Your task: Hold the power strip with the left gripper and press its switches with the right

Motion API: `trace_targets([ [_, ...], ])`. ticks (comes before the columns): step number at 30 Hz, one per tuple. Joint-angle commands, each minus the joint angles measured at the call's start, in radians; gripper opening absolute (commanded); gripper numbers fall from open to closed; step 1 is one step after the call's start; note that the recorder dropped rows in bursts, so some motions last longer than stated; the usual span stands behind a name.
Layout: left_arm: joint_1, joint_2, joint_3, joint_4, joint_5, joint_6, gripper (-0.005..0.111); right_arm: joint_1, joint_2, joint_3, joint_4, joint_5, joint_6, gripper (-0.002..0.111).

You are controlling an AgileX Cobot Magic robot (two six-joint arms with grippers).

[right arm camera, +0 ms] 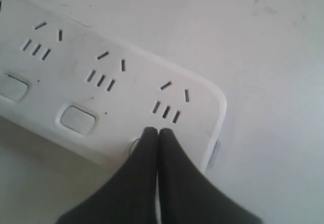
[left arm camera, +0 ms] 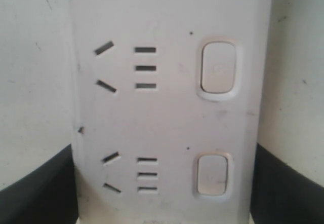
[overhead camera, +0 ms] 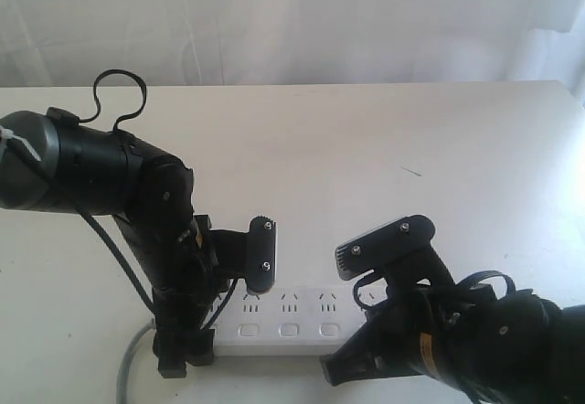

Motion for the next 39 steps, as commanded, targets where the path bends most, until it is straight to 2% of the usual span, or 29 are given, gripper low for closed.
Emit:
trace_targets([
  [1, -0.005, 0.016, 0.019, 0.000, 0.074, 0.002, 0.000, -0.007, 0.044, -0.011, -0.002, 0.000, 0.007, 0.000],
  [21, -0.005, 0.016, 0.019, 0.000, 0.069, 0.002, 0.000, -0.007, 0.091, -0.011, -0.002, -0.059, 0.007, 0.000],
  [34, -0.005, 0.016, 0.019, 0.000, 0.070, 0.000, 0.000, -0.007, -0.044, -0.011, -0.002, -0.045, -0.005, 0.000],
  [39, -0.005, 0.016, 0.019, 0.000, 0.073, 0.000, 0.000, -0.007, -0.026, -0.011, -0.002, -0.059, -0.005, 0.000],
])
